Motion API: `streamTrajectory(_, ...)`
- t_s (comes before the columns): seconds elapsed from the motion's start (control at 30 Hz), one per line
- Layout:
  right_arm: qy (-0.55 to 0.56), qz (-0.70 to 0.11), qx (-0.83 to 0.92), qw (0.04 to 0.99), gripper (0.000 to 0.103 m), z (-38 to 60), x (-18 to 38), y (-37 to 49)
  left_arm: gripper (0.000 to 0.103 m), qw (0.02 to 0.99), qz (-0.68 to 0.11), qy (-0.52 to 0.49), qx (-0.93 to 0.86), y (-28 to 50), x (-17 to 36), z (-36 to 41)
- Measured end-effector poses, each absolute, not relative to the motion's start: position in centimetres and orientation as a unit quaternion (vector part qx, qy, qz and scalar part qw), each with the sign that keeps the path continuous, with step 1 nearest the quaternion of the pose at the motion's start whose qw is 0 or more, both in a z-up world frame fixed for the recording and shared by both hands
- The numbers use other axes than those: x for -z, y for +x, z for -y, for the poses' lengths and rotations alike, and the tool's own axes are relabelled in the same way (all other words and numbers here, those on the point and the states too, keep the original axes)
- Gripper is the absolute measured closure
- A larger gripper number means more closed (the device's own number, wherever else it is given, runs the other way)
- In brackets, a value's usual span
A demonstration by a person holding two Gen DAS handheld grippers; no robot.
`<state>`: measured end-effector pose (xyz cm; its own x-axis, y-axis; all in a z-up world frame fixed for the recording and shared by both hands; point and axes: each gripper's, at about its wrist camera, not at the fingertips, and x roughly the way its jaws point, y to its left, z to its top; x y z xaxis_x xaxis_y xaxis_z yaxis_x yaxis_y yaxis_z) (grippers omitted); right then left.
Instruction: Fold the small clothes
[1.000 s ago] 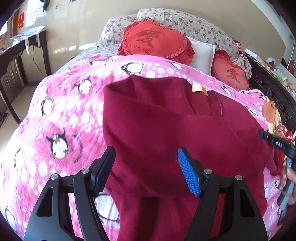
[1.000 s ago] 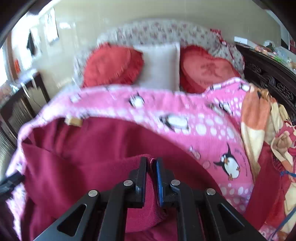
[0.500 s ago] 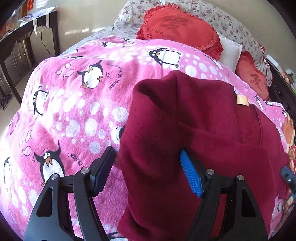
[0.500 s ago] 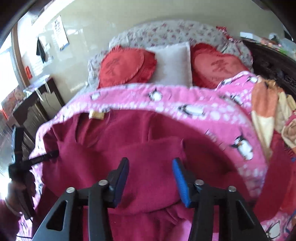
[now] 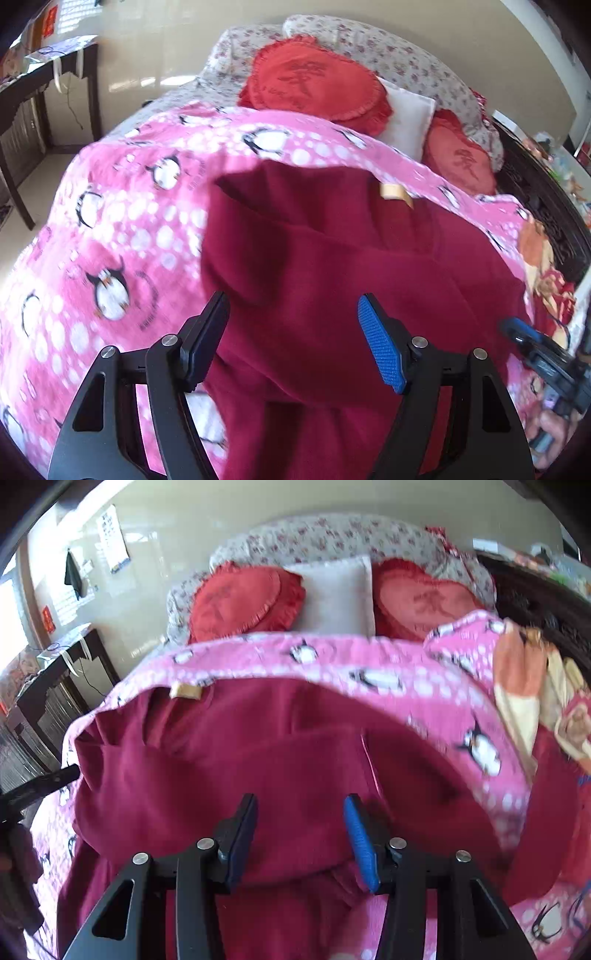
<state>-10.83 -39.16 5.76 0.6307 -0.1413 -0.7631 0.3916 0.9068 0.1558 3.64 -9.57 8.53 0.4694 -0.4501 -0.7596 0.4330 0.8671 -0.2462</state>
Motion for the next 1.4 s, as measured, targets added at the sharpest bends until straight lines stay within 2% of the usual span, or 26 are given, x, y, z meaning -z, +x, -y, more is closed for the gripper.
streamTrajectory(0.2,0.214,-0.363,0.140,0.896,0.054,41.4,-8.1,-14.3,0.030,0.844,-0.452,0.054,0.283,0.0,-6.3,12.7)
streamTrajectory(0.37,0.227,-0.347,0.254,0.874,0.053,47.9,-9.8,-19.9,0.030,0.837,-0.464,0.084,0.277,-0.1,-4.3,13.7)
streamTrajectory(0.47,0.242,-0.366,0.307,0.844,0.045,51.8,-9.5,-21.7,0.030,0.839,-0.465,0.072,0.274,-0.1,-4.1,13.6)
streamTrajectory(0.67,0.311,-0.373,0.334,0.808,0.038,57.3,-8.4,-21.3,0.030,0.841,-0.462,0.085,0.267,-0.5,-3.8,14.0)
streamTrajectory(0.9,0.341,-0.412,0.336,0.776,0.038,59.9,-4.6,-17.6,0.030,0.840,-0.464,0.094,0.265,-0.3,-3.5,14.3)
streamTrajectory(0.93,0.330,-0.414,0.332,0.781,0.040,59.9,-4.0,-17.4,0.030,0.840,-0.464,0.094,0.265,-0.3,-3.5,14.4)
streamTrajectory(0.97,0.322,-0.408,0.334,0.787,0.054,59.8,-4.0,-17.7,0.030,0.840,-0.464,0.094,0.265,-0.2,-3.5,14.5)
streamTrajectory(1.0,0.308,-0.409,0.345,0.786,0.082,59.7,-4.2,-18.2,0.030,0.840,-0.464,0.093,0.267,-0.2,-3.5,14.4)
streamTrajectory(1.03,0.311,-0.406,0.342,0.788,0.088,59.7,-4.3,-18.6,0.030,0.839,-0.464,0.091,0.268,-0.2,-3.5,14.4)
streamTrajectory(1.1,0.327,-0.385,0.323,0.801,0.093,59.5,-5.3,-20.2,0.030,0.838,-0.465,0.089,0.272,-0.1,-3.5,14.5)
streamTrajectory(1.2,0.307,-0.355,0.314,0.825,0.094,58.6,-8.5,-21.8,0.030,0.834,-0.469,0.084,0.279,0.1,-4.4,14.1)
streamTrajectory(1.27,0.300,-0.314,0.290,0.853,0.098,57.5,-12.0,-22.8,0.030,0.838,-0.461,0.066,0.284,0.0,-5.5,13.4)
streamTrajectory(1.4,0.255,-0.237,0.221,0.911,0.099,53.8,-19.2,-22.9,0.030,0.852,-0.440,0.042,0.281,0.0,-7.7,11.5)
